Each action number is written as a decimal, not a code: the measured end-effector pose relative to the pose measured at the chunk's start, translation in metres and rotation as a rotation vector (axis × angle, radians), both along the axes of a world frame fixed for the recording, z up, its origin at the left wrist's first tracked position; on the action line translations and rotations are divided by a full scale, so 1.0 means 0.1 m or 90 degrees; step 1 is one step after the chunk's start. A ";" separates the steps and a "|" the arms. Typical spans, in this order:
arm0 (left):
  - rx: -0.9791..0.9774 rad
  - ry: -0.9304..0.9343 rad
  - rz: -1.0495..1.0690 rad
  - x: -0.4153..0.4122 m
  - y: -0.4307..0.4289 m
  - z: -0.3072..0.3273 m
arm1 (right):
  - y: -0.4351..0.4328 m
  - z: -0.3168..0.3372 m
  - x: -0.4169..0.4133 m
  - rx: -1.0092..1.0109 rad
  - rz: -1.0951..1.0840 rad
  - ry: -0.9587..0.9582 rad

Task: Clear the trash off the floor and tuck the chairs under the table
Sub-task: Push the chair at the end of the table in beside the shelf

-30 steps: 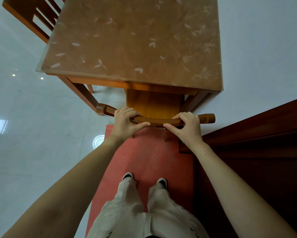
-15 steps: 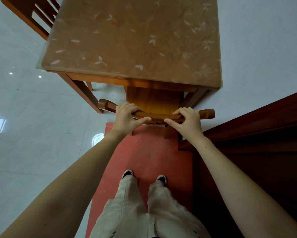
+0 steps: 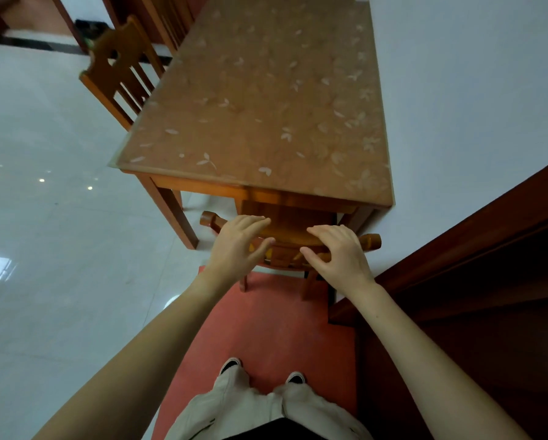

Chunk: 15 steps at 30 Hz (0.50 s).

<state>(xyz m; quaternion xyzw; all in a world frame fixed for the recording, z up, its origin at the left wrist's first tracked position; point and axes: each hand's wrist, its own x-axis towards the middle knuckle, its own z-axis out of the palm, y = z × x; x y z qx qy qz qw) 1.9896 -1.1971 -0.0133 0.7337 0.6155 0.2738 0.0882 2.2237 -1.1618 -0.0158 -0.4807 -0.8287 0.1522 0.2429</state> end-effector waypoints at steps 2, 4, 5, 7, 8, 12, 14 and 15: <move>0.018 0.028 0.017 0.01 -0.18 0.08 | -0.13 0.09 -0.04 0.040 0.026 0.000; 0.019 0.051 0.042 0.02 -0.42 0.11 | -0.30 0.12 -0.08 0.062 0.051 -0.009; 0.009 0.056 0.059 0.03 -0.56 0.11 | -0.40 0.11 -0.10 0.062 0.064 -0.013; -0.025 0.055 0.100 0.04 -0.87 0.07 | -0.60 0.03 -0.15 0.038 0.093 -0.026; -0.044 0.054 0.123 0.05 -1.05 0.03 | -0.71 -0.03 -0.17 0.021 0.110 -0.034; -0.138 0.060 0.224 0.02 -1.73 -0.17 | -1.10 -0.23 -0.29 -0.034 0.185 -0.072; -0.158 0.040 0.285 -0.05 -2.02 -0.20 | -1.23 -0.24 -0.42 -0.044 0.226 -0.076; -0.160 0.030 0.316 -0.09 -2.16 -0.20 | -1.29 -0.22 -0.51 -0.045 0.250 -0.074</move>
